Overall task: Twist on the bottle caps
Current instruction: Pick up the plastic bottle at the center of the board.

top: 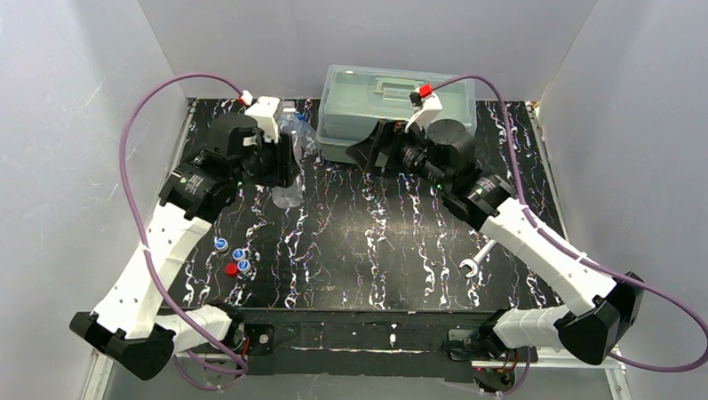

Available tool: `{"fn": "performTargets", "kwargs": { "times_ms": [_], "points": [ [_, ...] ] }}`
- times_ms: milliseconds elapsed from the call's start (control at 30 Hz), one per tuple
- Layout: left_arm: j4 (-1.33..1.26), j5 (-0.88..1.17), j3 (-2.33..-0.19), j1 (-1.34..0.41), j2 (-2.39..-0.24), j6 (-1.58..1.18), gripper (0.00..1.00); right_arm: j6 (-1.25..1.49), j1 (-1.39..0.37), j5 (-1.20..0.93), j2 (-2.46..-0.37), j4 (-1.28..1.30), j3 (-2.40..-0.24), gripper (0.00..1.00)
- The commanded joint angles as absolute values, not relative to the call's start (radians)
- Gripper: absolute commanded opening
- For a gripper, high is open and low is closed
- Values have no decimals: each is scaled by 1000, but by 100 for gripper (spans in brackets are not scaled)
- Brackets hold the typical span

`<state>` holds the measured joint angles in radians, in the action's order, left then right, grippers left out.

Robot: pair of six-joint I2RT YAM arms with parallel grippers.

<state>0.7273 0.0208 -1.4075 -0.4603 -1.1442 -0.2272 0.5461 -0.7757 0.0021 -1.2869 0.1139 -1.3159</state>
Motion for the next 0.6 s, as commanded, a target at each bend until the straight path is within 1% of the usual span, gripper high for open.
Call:
{"fn": "performTargets", "kwargs": {
  "times_ms": [0,133,233,267,300,433,567],
  "points": [
    [820,-147,-1532,-456,-1129,-211,15,478,-858,131,-1309,140,-1257,100],
    [870,-165,-1628,-456,-1129,-209,15,431,-967,174,-1399,72,-1212,100],
    [904,-167,-1691,-456,-1131,-213,15,367,-1055,185,-1495,-27,-1197,100],
    [914,-168,-1707,-456,-1130,-215,15,343,-1089,191,-1535,-45,-1210,96],
    [923,-170,-1719,-456,-1129,-217,15,318,-1121,193,-1580,-56,-1231,95],
    [941,-196,-1769,-456,-1127,-229,16,238,-1225,153,-1787,-57,-1341,85],
    [963,-209,-1825,-456,-1143,-240,16,207,-1276,106,-1936,-59,-1446,73]
  ]
}}
